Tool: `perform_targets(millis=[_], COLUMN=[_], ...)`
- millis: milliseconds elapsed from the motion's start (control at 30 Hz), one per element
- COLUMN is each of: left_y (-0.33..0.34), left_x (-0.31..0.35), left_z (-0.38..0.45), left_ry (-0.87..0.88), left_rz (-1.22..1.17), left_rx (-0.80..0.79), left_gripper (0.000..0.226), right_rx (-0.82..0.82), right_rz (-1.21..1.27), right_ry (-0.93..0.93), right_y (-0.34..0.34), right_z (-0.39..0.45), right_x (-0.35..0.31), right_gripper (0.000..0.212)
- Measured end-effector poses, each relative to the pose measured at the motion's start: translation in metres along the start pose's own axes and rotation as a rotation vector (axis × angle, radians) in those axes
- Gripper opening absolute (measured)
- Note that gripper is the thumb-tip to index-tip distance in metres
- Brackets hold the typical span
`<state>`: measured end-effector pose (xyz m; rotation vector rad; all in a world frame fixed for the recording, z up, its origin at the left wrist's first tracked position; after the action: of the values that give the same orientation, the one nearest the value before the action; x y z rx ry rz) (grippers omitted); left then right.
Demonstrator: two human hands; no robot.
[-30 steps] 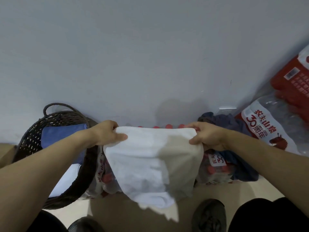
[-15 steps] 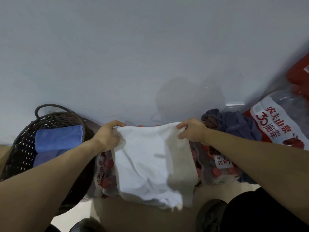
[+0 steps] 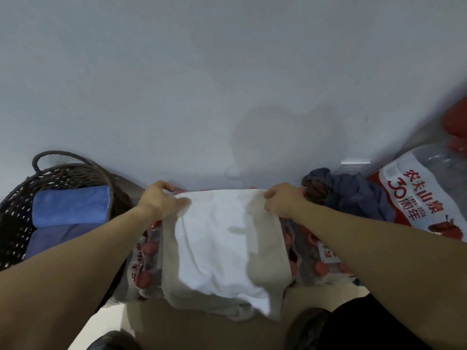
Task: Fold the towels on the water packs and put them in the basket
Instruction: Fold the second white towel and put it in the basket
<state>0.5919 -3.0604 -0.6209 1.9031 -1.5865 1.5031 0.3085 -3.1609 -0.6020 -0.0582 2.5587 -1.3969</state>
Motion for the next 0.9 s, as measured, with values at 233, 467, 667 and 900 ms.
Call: perform_targets(millis=[233, 467, 667, 900], left_y=[-0.011, -0.007, -0.018, -0.019], left_x=[-0.009, -0.011, 0.002, -0.028], left_z=[0.017, 0.014, -0.006, -0.106], left_ry=[0.109, 0.322, 0.420, 0.317], left_rz=[-0.126, 0.086, 0.210, 0.118], left_rx=[0.220, 0.222, 0.228, 0.326], left_gripper=[0.022, 0.021, 0.029, 0.014], right_rx=[0.097, -0.064, -0.123, -0.096], right_rz=[-0.003, -0.212, -0.221, -0.190], right_ry=[-0.049, -0.098, -0.001, 0.005], right_y=[0.000, 0.005, 0.003, -0.018], right_z=[0.005, -0.003, -0.011, -0.029], right_x=[-0.001, -0.009, -0.005, -0.001], right_gripper=[0.059, 0.054, 0.068, 0.061])
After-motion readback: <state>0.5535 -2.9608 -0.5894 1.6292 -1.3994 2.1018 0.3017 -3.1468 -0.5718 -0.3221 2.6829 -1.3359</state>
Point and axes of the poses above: each hand's wrist, its own z-axis towards the middle knuckle, its own y-axis out of the palm, x = y × z, the point moved 3 cm from there along z, towards the middle knuckle, and after that the axes turned 14 degrees about -z, right-handed, at the moved point
